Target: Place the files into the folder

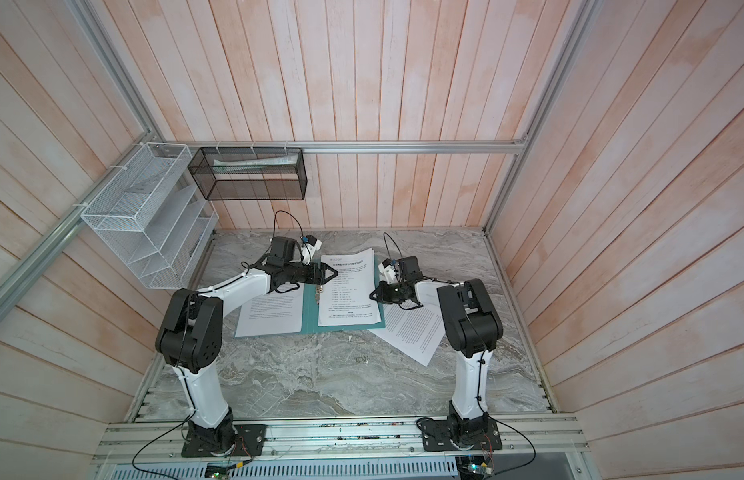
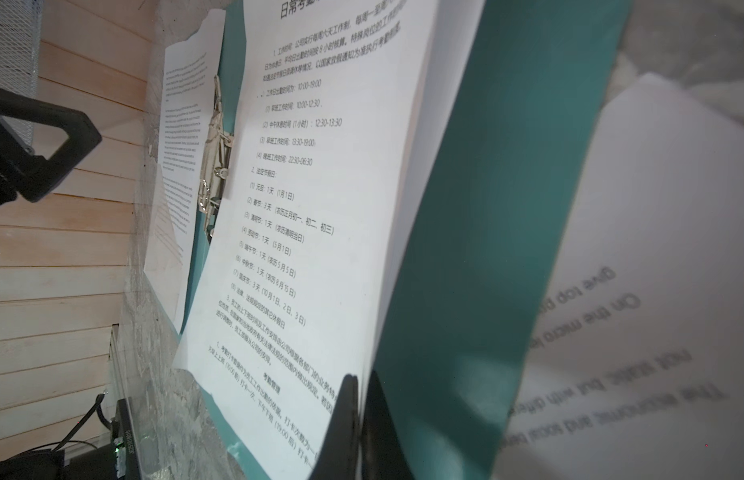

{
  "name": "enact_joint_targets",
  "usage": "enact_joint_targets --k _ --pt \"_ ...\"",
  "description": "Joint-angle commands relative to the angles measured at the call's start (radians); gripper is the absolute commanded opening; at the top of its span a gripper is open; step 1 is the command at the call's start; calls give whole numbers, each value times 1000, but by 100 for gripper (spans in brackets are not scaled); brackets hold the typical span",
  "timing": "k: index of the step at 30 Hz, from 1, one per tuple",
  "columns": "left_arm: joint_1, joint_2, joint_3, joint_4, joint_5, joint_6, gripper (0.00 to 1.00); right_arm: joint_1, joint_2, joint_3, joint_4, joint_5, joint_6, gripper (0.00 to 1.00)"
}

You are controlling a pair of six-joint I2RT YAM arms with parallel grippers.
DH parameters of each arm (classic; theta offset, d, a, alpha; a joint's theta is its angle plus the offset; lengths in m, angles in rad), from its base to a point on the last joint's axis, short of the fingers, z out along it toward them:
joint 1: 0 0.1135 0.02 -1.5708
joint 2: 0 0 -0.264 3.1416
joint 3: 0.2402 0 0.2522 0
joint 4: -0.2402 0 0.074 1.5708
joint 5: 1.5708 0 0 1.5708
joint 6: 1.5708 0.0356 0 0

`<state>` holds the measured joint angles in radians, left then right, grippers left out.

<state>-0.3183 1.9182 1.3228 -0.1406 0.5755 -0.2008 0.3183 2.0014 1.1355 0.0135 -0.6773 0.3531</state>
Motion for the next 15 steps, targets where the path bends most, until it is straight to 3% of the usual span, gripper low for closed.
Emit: enact_joint_targets --k 1,5,9,15 --pt "-8 9 -2 26 3 -7 80 2 4 12 -10 23 19 11" --pt "-23 -4 1 27 -10 -8 81 -23 -87 -11 -18 85 41 39" --pt "-78 -31 -8 71 -47 -37 81 -72 -229 -36 -109 255 -9 67" --pt "-242 -27 12 96 -167 -121 81 -198 -370 -80 -286 618 -105 71"
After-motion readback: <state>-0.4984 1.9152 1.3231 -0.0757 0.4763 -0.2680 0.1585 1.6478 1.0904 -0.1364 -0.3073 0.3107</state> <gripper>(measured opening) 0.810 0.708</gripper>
